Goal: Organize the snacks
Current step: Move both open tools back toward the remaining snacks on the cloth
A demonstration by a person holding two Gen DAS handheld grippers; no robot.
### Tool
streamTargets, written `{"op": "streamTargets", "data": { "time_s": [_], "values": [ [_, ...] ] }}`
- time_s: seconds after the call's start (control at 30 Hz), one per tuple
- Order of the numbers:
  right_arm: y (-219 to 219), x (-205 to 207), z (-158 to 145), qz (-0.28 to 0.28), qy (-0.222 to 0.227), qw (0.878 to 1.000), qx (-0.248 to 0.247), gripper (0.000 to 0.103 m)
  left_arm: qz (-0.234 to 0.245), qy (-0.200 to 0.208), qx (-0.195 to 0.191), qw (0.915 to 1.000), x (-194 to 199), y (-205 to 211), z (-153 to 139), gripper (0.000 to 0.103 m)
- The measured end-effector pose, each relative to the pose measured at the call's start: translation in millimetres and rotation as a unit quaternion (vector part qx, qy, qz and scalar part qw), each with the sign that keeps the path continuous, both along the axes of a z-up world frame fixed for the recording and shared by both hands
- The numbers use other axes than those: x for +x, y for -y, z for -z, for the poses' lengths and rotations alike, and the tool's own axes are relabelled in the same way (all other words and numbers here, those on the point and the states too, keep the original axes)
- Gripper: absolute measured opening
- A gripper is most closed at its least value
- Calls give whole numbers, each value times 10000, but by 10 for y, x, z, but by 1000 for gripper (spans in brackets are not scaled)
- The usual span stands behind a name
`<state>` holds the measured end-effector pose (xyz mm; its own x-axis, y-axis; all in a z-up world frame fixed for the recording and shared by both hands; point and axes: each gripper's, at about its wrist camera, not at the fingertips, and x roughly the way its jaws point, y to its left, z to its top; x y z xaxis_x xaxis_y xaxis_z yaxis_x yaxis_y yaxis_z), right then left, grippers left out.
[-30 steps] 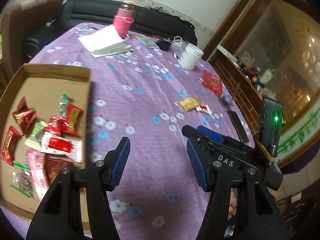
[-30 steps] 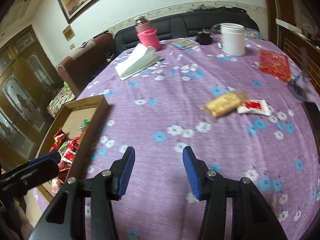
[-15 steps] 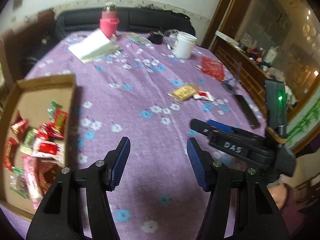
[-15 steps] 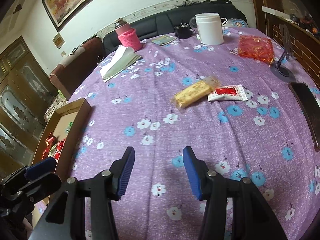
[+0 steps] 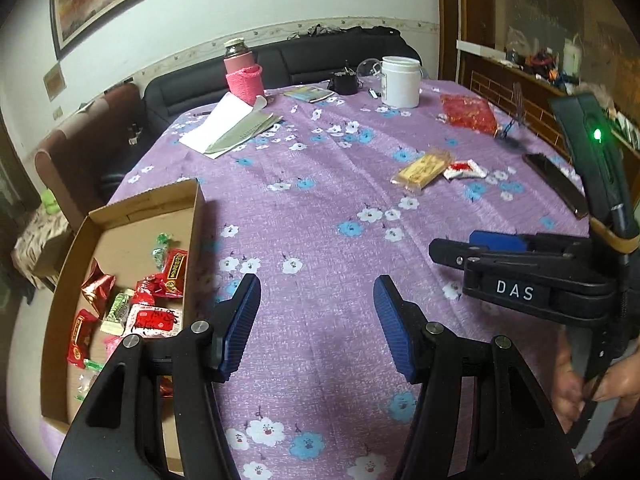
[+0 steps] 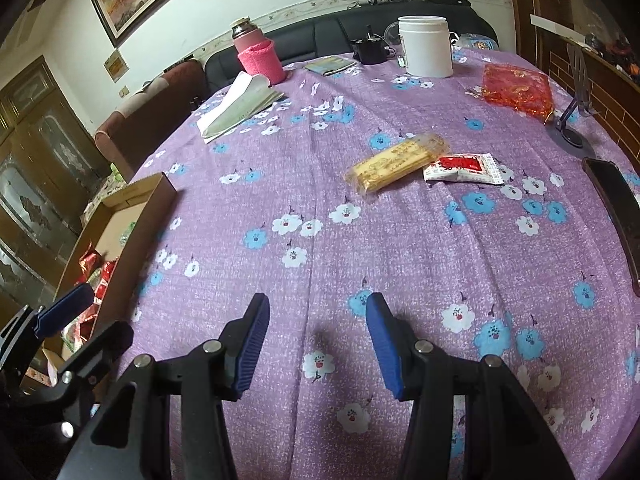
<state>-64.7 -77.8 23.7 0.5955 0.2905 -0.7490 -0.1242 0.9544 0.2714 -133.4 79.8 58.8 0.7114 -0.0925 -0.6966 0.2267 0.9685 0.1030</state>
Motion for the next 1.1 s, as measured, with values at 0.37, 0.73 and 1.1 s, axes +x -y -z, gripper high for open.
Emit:
{"op": "streamTargets", "data": {
  "time_s": [0.37,0.73,1.1],
  "values": [
    [17,-1,67,104,-77,9999,-45,63,6,-268,39,9996,56,-20,153,58],
    [55,29,117,140,-156,9998,-23,63,-2,-477,-59,9988,99,-44,242,58],
    [214,-35,79,283,-105,9995,64,63,29,-852,-313,9959,178,-69,365,58]
  ]
}}
